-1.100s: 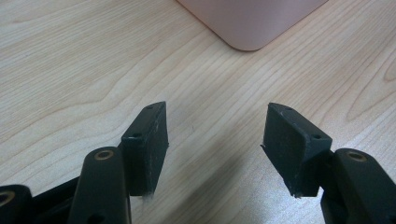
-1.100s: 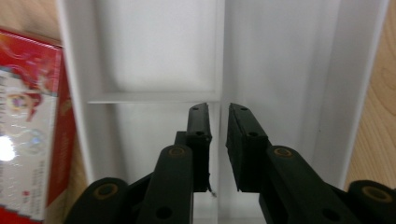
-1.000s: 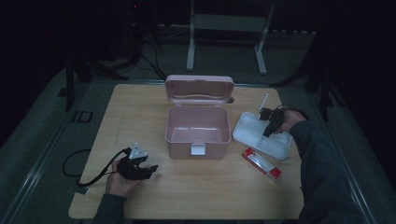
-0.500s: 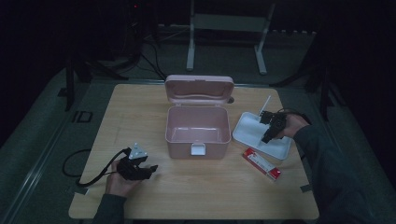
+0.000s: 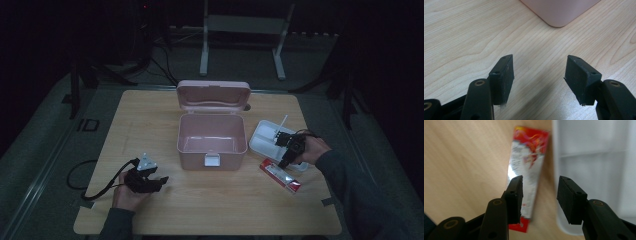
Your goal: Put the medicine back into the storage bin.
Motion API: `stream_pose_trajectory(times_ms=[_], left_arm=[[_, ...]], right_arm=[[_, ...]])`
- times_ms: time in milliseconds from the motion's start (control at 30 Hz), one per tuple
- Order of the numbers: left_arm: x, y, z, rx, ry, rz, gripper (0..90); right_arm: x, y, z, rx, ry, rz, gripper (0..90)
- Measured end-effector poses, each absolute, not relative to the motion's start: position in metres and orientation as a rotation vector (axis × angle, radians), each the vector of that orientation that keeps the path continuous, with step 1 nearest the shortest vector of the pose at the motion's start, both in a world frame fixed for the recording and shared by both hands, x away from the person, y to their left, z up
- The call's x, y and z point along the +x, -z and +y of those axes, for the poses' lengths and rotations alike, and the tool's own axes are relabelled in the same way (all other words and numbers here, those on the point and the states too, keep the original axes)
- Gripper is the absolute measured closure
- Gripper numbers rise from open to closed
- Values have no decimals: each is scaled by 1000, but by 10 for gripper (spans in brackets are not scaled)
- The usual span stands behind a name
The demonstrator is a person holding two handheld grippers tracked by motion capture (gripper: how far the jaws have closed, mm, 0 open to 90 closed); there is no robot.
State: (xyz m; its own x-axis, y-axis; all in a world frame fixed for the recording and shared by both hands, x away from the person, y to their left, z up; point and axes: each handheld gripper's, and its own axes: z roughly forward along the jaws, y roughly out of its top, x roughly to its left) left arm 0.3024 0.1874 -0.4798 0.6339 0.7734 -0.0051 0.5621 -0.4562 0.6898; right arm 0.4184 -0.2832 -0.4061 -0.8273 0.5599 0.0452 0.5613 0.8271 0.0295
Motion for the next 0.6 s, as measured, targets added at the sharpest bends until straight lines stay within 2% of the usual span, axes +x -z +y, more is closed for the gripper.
stream_pose_trajectory(times_ms=[600], left_arm=[[302,479,188,2184,-409,1036,399]], right_arm=[[401,433,-273,-923,21,-2991,425]])
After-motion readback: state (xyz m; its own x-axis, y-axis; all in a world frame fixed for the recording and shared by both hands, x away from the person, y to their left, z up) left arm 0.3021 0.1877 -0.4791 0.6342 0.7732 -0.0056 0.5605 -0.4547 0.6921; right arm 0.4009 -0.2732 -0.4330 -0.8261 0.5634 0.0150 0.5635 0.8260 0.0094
